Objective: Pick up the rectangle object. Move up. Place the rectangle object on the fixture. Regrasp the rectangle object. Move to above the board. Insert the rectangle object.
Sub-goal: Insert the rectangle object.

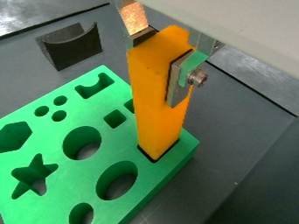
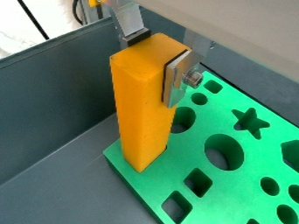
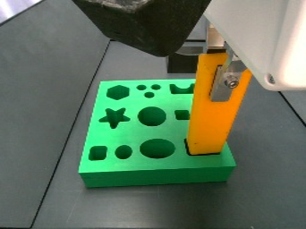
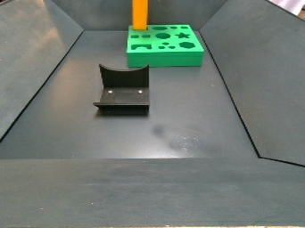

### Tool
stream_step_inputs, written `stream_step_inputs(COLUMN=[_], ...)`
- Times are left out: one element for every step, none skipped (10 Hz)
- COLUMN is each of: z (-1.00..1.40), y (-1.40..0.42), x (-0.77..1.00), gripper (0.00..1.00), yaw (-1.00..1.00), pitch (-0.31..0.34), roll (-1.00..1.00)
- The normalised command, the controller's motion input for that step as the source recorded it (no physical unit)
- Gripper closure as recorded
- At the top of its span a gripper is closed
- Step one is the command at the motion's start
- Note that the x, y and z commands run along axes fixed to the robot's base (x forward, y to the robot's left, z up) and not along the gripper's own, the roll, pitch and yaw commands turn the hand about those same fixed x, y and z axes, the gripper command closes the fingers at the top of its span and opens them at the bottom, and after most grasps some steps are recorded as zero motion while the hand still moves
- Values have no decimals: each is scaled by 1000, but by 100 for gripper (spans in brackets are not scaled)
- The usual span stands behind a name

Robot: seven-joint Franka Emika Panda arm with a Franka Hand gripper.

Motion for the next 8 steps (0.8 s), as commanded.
stream_step_inputs(z=[-6, 0, -3, -100, -117, -126, -123, -131], y=[-140, -191, -140, -63, -46, -20, 0, 0], x=[0, 0, 0, 0, 0, 0, 0, 9], gripper=[100, 100, 100, 100, 100, 100, 100, 100], yaw=[0, 0, 0, 89, 129, 163, 160, 194], pitch=[6, 0, 0, 30, 44, 53, 51, 49], roll=[20, 1, 20, 110, 136, 150, 127, 100])
